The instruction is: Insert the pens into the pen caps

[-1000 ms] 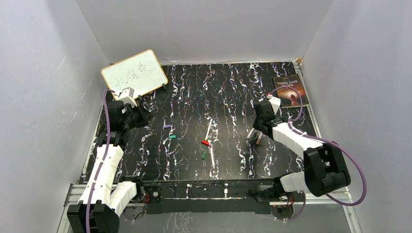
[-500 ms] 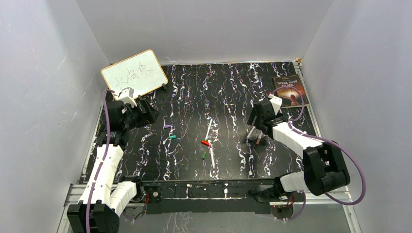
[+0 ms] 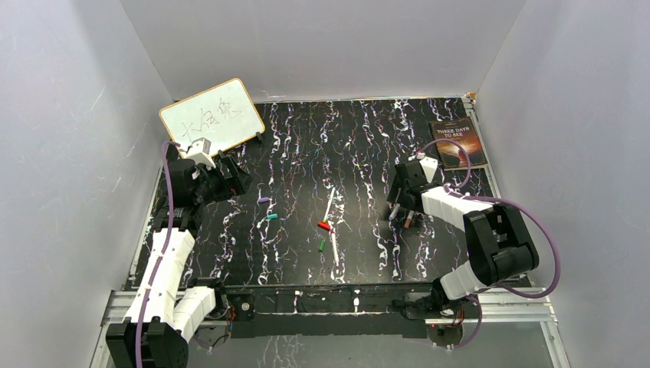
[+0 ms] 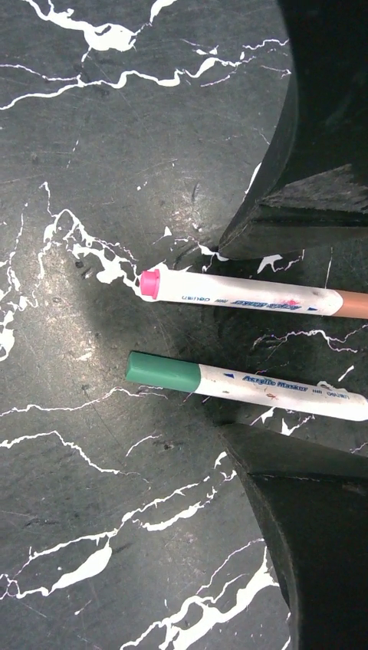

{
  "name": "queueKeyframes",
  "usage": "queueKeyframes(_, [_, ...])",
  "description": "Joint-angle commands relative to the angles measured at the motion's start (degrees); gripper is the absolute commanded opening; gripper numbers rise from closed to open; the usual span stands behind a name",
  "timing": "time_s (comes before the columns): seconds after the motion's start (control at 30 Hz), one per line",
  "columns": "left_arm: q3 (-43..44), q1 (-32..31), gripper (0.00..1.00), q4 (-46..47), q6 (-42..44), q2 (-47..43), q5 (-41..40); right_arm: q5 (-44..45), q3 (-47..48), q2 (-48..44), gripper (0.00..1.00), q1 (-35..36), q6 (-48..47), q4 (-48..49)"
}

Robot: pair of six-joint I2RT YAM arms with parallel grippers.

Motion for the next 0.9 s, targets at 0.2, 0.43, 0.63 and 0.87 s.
queueKeyframes(0.2, [0.02,-0.26,0.90,-0.65,0.14,-1.20,0.16,0.74,1.17,0.23,0.55,-1.16,1.26,1.96])
queueKeyframes(0.43, [-0.06,-0.29,0.90,-0.82,0.14,-1.45,0.38,0.54,1.49,-0.80,0.37,-4.63,0.88,1.13])
queueKeyframes(0.63, [-0.01,-0.27,0.90,-1.15,0.14,-1.81,0.39,-3.04,1.30,-1.12,0.28,-11.39,-0.02,1.81])
queueKeyframes(0.87, [-0.08,-0.28,0.90,-1.26,0.05,-1.84,0.46,-4.71,1.04,-2.78,0.25,-15.45,0.08,2.32])
